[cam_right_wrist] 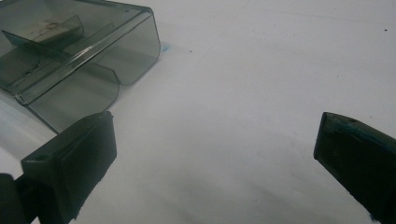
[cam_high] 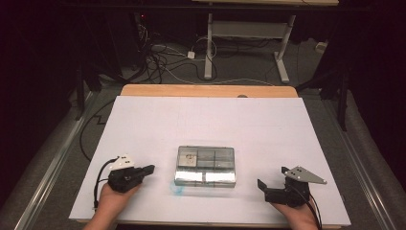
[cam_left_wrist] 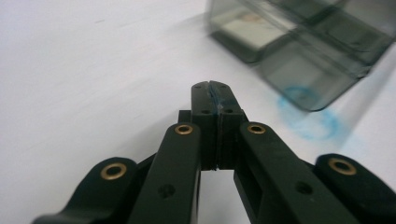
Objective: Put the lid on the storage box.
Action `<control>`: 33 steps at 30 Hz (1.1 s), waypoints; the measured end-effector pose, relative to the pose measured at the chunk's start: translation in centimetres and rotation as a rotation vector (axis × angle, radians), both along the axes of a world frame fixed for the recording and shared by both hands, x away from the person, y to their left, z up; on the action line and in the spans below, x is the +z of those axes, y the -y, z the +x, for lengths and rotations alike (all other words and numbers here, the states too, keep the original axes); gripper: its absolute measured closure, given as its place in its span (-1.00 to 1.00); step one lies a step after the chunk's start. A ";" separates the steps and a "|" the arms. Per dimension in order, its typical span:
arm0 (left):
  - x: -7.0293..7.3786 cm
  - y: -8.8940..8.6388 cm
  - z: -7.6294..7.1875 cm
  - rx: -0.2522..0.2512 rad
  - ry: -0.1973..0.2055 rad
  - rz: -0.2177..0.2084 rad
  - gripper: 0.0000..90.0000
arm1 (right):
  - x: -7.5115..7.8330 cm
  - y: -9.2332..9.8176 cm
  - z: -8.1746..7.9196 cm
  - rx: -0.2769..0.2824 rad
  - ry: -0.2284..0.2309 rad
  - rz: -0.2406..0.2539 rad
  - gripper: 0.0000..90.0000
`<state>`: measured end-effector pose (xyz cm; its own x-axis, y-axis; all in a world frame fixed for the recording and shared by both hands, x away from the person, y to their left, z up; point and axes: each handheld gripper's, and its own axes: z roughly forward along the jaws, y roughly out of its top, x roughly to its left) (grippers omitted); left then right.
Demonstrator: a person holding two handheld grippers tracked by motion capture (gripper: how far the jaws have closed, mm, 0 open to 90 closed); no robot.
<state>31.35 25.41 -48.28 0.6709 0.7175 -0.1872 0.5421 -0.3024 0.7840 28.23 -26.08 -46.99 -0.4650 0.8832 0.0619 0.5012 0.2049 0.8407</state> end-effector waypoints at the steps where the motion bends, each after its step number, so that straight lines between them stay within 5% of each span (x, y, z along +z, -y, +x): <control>1: -0.1 -0.6 0.0 0.015 -0.003 -0.004 0.94 | 0.0 0.0 0.0 0.002 -0.004 0.000 -1.00; 6: 0.0 -1.2 -0.2 0.053 0.008 -0.030 0.93 | 0.0 -0.2 0.2 0.004 0.001 -0.002 -1.00; 10: -0.1 -0.5 -0.3 0.029 0.018 -0.006 0.76 | 0.0 -0.5 0.1 0.015 -0.004 -0.007 -1.00; 19: 0.1 0.9 0.0 -0.019 0.025 -0.021 -0.37 | -0.2 -0.8 0.1 0.024 -0.012 -0.002 -1.00; 26: 0.0 1.6 0.3 -0.011 0.005 0.026 -0.96 | -0.3 -0.9 0.2 0.031 -0.009 0.002 -1.00; 33: 0.1 1.5 0.1 0.004 0.048 0.003 -1.00 | 0.0 -0.9 0.1 0.037 0.008 0.008 -1.00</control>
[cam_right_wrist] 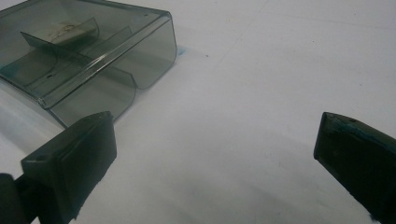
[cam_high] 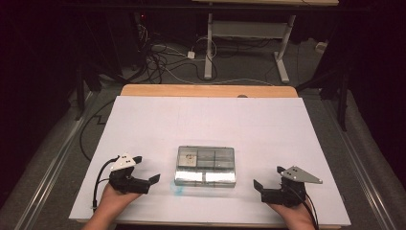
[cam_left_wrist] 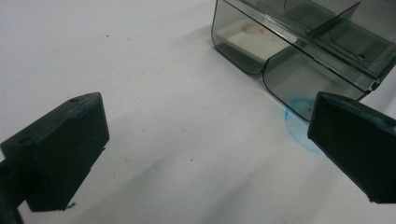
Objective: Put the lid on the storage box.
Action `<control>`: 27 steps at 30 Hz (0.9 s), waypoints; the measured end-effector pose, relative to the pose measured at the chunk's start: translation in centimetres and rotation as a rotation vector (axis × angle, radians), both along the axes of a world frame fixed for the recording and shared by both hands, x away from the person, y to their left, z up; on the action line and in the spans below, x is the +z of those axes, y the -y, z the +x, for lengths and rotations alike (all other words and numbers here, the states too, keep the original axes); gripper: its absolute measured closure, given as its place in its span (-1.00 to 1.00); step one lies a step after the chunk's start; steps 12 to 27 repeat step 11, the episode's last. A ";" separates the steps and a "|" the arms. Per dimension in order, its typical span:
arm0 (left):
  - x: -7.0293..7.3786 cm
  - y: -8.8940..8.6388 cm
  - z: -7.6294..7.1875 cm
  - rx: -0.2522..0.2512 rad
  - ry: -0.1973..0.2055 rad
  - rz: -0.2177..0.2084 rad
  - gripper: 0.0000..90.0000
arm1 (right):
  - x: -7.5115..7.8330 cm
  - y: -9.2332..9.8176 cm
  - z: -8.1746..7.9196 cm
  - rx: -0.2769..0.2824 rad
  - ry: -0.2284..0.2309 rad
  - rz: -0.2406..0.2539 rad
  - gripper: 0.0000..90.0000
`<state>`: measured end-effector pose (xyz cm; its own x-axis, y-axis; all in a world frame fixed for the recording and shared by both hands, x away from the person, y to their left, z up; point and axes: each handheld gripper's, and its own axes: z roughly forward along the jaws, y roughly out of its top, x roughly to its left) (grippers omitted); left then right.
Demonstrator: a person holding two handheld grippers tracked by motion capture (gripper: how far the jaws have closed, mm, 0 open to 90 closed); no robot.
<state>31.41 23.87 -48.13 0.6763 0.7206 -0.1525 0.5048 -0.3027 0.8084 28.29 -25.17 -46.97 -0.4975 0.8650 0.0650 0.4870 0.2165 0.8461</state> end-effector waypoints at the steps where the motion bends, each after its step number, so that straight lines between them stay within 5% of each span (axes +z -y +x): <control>1: 0.0 0.0 0.1 0.000 0.000 0.000 -1.00 | 0.0 0.0 0.0 0.001 -0.002 0.001 -1.00; 27: -0.1 -0.3 0.0 0.010 -0.003 0.015 -1.00 | -0.3 -0.2 0.8 0.004 -0.010 0.009 -1.00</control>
